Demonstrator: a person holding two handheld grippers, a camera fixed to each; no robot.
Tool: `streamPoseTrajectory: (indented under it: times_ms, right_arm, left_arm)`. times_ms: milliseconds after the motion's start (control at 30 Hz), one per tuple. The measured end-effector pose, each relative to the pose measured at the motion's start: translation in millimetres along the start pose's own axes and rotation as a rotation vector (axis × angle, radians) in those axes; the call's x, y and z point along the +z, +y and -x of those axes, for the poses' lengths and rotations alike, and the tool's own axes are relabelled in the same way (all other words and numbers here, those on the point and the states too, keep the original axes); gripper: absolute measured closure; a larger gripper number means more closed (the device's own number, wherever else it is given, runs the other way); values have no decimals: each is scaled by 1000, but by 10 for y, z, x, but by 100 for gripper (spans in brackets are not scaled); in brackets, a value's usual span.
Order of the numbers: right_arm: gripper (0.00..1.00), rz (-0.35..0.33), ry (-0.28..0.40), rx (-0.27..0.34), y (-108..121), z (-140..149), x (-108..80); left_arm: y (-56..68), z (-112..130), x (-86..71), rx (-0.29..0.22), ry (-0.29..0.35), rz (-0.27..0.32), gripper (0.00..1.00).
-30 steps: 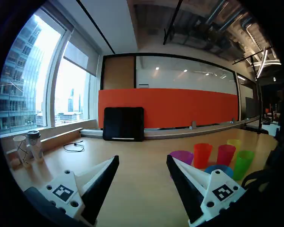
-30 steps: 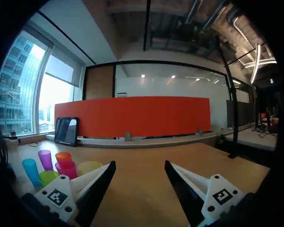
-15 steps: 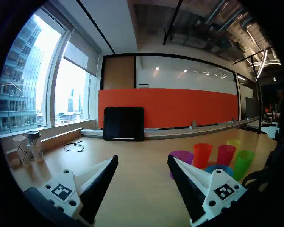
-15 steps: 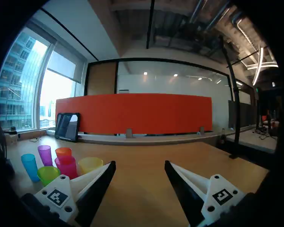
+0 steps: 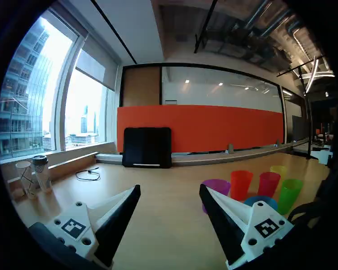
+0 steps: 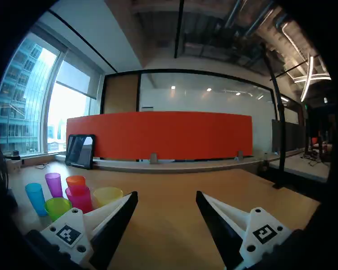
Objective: Pour water
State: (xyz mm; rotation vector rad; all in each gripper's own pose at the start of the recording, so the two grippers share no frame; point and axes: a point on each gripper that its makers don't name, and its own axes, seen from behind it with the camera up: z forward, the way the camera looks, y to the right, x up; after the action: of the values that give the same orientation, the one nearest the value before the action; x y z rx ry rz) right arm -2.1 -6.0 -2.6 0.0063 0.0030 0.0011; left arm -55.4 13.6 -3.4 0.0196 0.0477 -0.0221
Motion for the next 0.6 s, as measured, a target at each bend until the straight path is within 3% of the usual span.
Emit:
streamPoseTrajectory:
  times_ms: [600]
  right_arm:
    - [0, 6, -2, 0, 20, 10, -10]
  left_arm:
    - [-1, 2, -6, 0, -1, 0, 3]
